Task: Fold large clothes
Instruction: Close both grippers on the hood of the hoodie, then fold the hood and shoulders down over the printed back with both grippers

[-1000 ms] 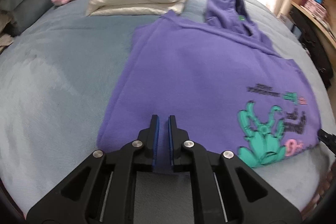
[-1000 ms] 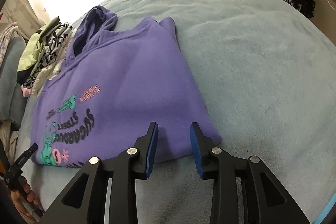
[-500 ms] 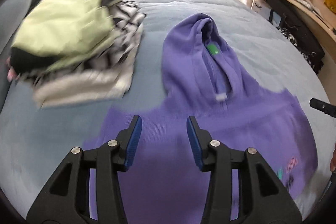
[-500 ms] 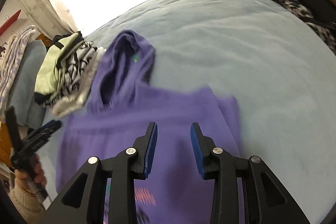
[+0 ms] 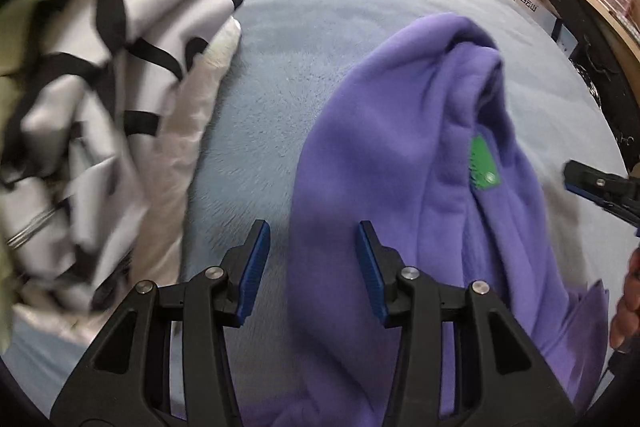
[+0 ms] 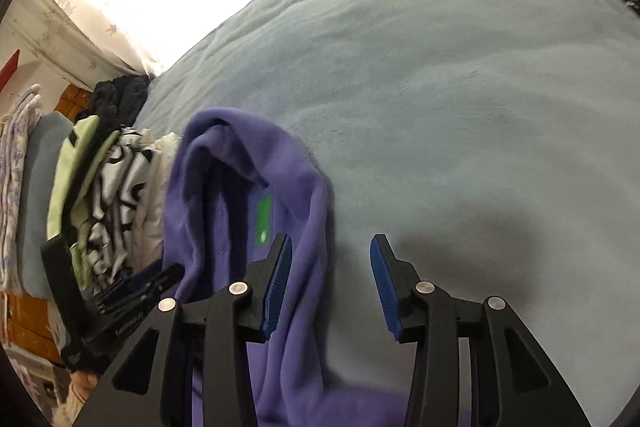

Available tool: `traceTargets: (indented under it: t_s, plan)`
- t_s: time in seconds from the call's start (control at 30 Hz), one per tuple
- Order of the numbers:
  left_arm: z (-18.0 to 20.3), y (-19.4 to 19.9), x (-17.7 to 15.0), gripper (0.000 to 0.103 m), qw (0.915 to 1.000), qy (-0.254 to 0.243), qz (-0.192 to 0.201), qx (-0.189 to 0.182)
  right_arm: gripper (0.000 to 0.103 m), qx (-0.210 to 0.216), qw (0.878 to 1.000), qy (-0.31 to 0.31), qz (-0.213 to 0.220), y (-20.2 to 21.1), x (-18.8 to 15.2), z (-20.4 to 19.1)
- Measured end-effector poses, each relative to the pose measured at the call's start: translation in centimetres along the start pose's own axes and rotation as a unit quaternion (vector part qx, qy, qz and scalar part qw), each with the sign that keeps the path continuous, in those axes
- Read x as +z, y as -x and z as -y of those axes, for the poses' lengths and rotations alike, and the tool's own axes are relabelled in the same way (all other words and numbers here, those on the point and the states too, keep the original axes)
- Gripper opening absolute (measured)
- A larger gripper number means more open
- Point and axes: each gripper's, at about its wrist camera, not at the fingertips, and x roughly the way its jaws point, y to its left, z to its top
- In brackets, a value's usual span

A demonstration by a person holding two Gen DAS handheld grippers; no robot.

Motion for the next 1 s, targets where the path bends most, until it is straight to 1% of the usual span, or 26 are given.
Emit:
traceTargets:
  t_s: [0.07,0.13,0.23,0.27,0.3,0.33,0.37,0.4,0.43,0.5,0.6,0.7,0.77,0.83,0.87,0.9,1.0]
  plan:
    - [-0.4,-1.2,0.5,0.044,0.9999,0.007,-0.006,-0.005,0.041,0.002,1.000,-0.005,-0.008,-1.8,0.4,0.1]
    - [-0.8,-2.3,0.7,0.048,0.9998,0.013,-0.012,-0.011,0.041,0.014,1.000,-0.011,-0.014,-3.2,1.1,0.1]
    - [-1.0,-3.1,0.6,0.048,0.9995,0.023,-0.014,-0.017,0.041,0.020,1.000,-0.014,-0.003,-4.5,2.3,-0.1]
    - [-0.8,-3.3,0.7,0.048,0.9995,0.024,-0.011,-0.018,0.038,0.020,1.000,-0.013,0.000,-4.7,2.2,-0.2]
    - [-0.7,-3.3,0.7,0.040,0.9996,0.023,-0.008,-0.018,0.026,0.023,1.000,-0.010,0.000,-4.9,2.5,-0.5]
    - [-0.4,-3.2,0.9,0.012,0.9994,0.019,-0.003,-0.027,0.017,0.026,1.000,-0.005,0.000,-5.0,2.6,-0.7]
    - [-0.1,-3.1,1.0,0.006,0.9996,0.014,-0.001,-0.025,0.011,0.014,1.000,0.004,0.007,-4.8,2.3,-1.1]
    - [0.2,-2.9,0.9,0.005,0.9999,0.009,0.004,-0.013,0.010,0.005,1.000,0.013,0.014,-4.4,2.3,-1.4]
    - [0.5,-2.6,0.9,0.003,0.9999,0.002,0.011,-0.002,0.009,0.001,0.999,0.024,0.025,-3.7,2.3,-1.6]
    - [1.1,-1.8,0.4,0.002,0.9988,-0.013,0.030,0.035,0.008,-0.005,0.999,0.030,0.043,-2.0,1.8,-1.9]
    - [0.4,0.8,0.1,0.002,0.9973,0.002,0.049,0.055,0.008,-0.001,0.997,0.031,0.071,1.5,0.8,-1.8]
    - [-0.3,4.3,-0.6,0.002,0.9961,0.015,0.071,0.051,0.008,0.008,0.994,0.043,0.096,5.6,-0.9,-1.8]
    - [-0.3,6.6,-1.0,0.002,0.9951,0.012,0.085,0.049,0.008,0.021,0.992,0.055,0.115,8.7,-2.7,-2.4]
    - [-0.3,9.5,-2.1,0.002,0.9941,0.008,0.100,0.039,0.008,0.032,0.989,0.066,0.132,11.7,-4.5,-3.2]
    - [-0.2,11.0,-2.9,0.002,0.9935,0.006,0.108,0.036,0.008,0.038,0.987,0.073,0.139,13.2,-6.2,-3.7]
    - [-0.3,12.1,-3.5,0.002,0.9931,0.005,0.113,0.033,0.008,0.041,0.985,0.079,0.145,14.4,-7.1,-4.1]
    - [-0.4,16.1,-6.4,0.002,0.9917,-0.002,0.127,0.018,0.008,0.054,0.981,0.100,0.160,18.2,-10.7,-5.1]
